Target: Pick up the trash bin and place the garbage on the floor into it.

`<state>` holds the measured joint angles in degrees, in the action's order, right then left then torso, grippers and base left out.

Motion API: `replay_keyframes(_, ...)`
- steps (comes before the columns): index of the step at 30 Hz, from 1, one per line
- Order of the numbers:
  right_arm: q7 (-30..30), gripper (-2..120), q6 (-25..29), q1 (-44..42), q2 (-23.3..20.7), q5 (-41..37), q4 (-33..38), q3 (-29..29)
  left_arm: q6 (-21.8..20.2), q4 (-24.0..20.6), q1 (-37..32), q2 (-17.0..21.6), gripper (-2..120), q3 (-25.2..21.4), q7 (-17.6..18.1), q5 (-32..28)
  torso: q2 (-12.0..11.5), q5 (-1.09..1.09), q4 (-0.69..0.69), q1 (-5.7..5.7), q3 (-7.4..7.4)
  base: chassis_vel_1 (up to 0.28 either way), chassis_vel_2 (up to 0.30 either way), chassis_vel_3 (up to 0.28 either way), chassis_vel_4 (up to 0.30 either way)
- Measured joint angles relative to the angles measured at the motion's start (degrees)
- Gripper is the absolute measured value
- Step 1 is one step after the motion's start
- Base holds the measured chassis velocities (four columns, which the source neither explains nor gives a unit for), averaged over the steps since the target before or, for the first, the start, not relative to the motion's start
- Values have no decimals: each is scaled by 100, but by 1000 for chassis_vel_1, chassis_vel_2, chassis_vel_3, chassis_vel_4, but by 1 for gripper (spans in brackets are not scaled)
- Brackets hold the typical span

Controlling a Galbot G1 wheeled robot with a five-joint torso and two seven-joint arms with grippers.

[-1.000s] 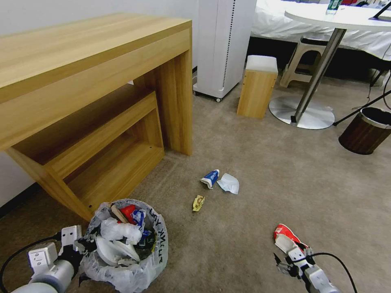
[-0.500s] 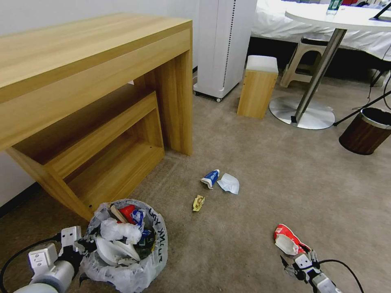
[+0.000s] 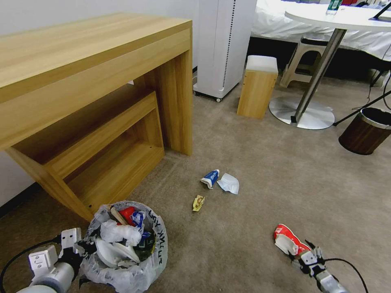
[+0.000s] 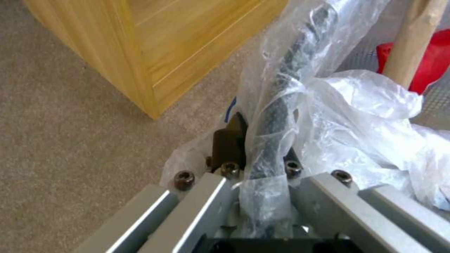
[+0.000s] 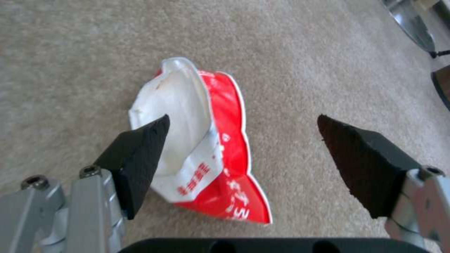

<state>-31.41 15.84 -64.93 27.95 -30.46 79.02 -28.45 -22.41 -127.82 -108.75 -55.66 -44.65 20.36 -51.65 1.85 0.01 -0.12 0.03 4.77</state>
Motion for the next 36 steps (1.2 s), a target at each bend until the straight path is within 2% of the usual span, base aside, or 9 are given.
replay_keyframes(14,49,76,80,433,866,102,-952,-229,32,-121,-77,3,0,15,-21,-4,0,1,-1,0,0,0,0,0,0)
replay_keyframes(16,44,67,101,497,945,162,-1098,-283,42,-143,-92,17,0,1,-23,-6,0,-2,0,0,0,0,0,0,0)
replay_keyframes(17,44,67,101,497,945,162,-1098,-283,42,-143,-92,17,0,1,-23,-6,0,-2,0,0,0,0,0,0,0)
replay_keyframes(20,64,52,163,510,1055,215,-1314,-308,61,-165,-91,19,0,-3,-24,-14,0,-3,-1,0,0,0,0,0,0)
replay_keyframes(23,72,44,245,512,1142,282,-1474,-310,67,-167,-88,17,0,10,-25,-15,0,0,-1,0,0,0,0,0,0)
replay_keyframes(24,81,38,287,507,1172,312,-1536,-304,69,-167,-86,14,0,20,-25,-15,0,-1,-1,0,0,0,0,0,0)
replay_keyframes(28,93,28,316,475,1172,323,-1526,-268,78,-156,-77,10,0,28,-27,-15,0,-3,-1,0,0,0,0,0,0)
replay_keyframes(32,185,8,497,455,1150,360,-1473,-164,86,-132,-64,1,0,39,-29,-15,0,-1,-1,0,0,0,0,0,0)
replay_keyframes(36,365,0,745,451,1045,344,-1229,-33,87,-124,-57,2,0,36,-30,-15,0,-1,-1,0,0,0,0,0,0)
